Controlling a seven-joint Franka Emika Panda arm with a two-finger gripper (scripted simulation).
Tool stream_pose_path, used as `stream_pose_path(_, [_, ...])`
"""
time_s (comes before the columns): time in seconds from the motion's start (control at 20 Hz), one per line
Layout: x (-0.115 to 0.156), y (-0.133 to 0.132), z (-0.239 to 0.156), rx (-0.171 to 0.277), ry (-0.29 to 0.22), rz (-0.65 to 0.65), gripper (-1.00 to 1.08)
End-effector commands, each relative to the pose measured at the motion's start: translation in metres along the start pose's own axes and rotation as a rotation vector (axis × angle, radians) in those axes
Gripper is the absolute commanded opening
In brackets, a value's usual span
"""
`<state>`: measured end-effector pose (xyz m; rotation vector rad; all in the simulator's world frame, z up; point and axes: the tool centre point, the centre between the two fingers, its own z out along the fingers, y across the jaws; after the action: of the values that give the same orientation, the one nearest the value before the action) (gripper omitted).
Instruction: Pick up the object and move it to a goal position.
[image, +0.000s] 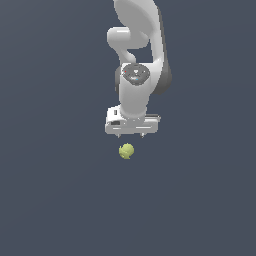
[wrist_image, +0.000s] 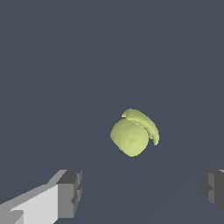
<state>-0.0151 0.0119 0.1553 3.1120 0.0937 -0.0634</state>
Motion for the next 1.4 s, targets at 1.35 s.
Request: stream_pose_path(1.35, [0.009, 0.017, 0.006, 0.01, 0.021, 0.225, 1.0])
